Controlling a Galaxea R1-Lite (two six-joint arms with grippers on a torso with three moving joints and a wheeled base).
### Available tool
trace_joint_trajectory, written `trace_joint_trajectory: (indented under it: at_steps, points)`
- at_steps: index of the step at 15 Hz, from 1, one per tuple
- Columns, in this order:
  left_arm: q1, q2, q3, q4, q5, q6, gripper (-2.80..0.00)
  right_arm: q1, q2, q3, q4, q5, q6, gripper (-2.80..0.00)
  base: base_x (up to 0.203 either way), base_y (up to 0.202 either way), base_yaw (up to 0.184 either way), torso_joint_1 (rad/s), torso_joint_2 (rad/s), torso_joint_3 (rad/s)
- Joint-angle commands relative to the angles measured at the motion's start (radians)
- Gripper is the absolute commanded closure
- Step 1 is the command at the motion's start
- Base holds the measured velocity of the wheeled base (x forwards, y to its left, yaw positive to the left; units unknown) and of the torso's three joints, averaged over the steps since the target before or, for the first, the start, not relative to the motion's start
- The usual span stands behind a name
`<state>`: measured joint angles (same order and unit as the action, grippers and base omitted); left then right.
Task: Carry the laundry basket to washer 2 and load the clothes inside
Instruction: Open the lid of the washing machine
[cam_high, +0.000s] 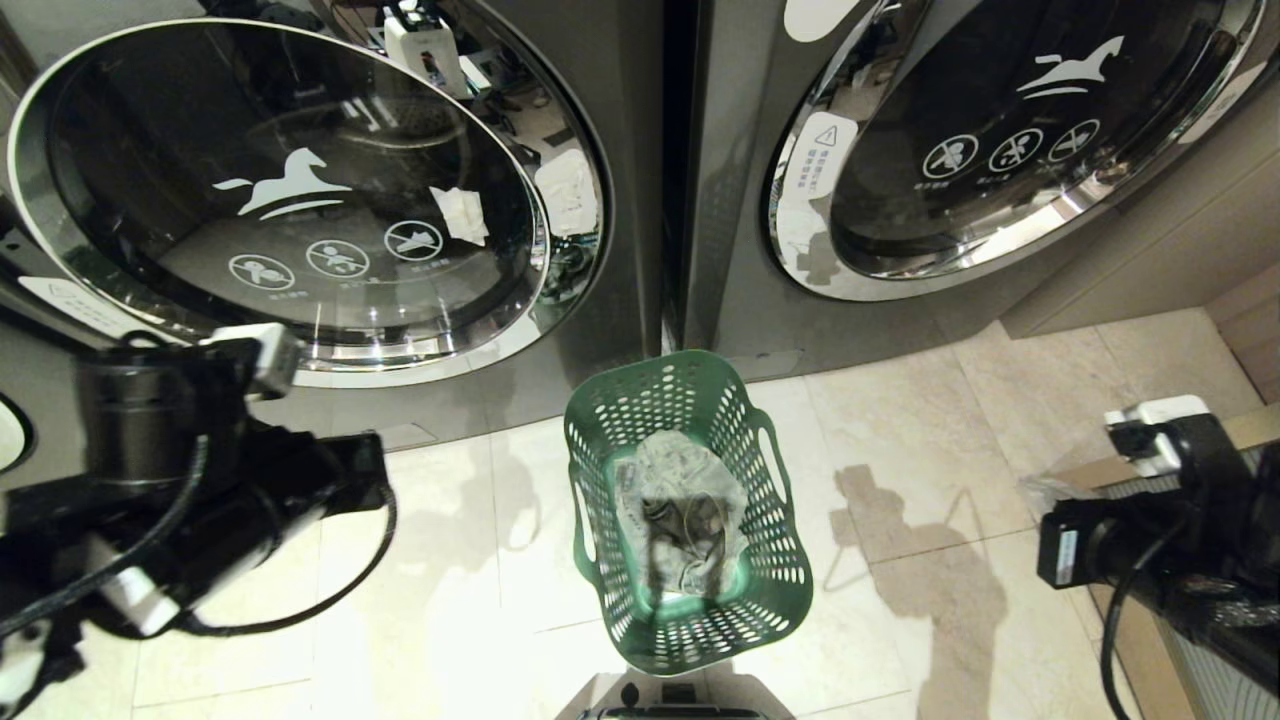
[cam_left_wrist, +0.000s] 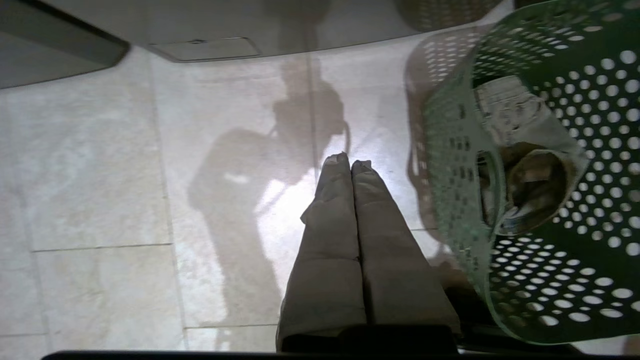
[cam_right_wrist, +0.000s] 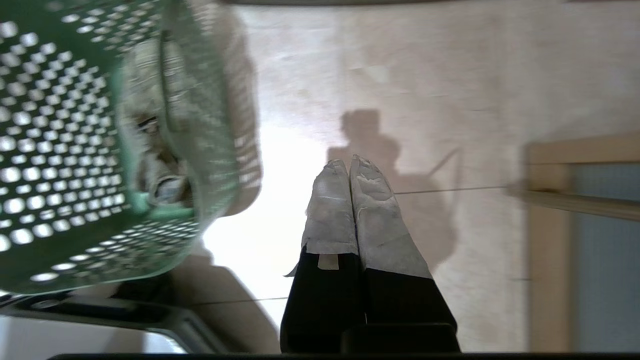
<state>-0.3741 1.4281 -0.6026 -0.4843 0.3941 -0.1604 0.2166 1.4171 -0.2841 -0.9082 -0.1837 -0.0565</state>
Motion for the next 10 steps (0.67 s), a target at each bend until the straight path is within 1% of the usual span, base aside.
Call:
trace_joint_trajectory:
  at_steps: [1,2,3,4,5,7,9,10]
  points:
    - [0.144,-0.302,0.140,0.045,-0.008,0.076,0.00,-0.108,-0.251,0.101,0.019,-0.002,-0.053,0.00,0.000,0.000,0.000,0.000,0.00,0.000]
    - [0.207,-0.388,0.201,0.069,-0.024,0.114,0.00,-0.164,-0.335,0.137,0.045,0.002,-0.088,0.00,0.000,0.000,0.000,0.000,0.00,0.000]
    - [0.246,-0.479,0.256,0.088,-0.042,0.138,0.00,-0.213,-0.428,0.164,0.077,0.009,-0.111,0.00,0.000,0.000,0.000,0.000,0.00,0.000]
    - [0.268,-0.564,0.308,0.110,-0.055,0.155,0.00,-0.245,-0.517,0.187,0.120,0.023,-0.124,0.00,0.000,0.000,0.000,0.000,0.00,0.000]
    - [0.281,-0.660,0.357,0.145,-0.067,0.167,0.00,-0.266,-0.617,0.208,0.192,0.043,-0.134,0.00,0.000,0.000,0.000,0.000,0.00,0.000]
    - [0.292,-0.846,0.418,0.271,-0.116,0.181,0.00,-0.287,-0.829,0.223,0.436,0.097,-0.147,0.00,0.000,0.000,0.000,0.000,0.00,0.000]
    - [0.299,-1.032,0.451,0.487,-0.213,0.189,0.00,-0.297,-1.041,0.209,0.798,0.163,-0.155,0.00,0.000,0.000,0.000,0.000,0.00,0.000]
    - [0.305,-1.107,0.458,0.617,-0.259,0.191,0.00,-0.300,-1.105,0.207,0.906,0.187,-0.157,0.00,0.000,0.000,0.000,0.000,0.00,0.000]
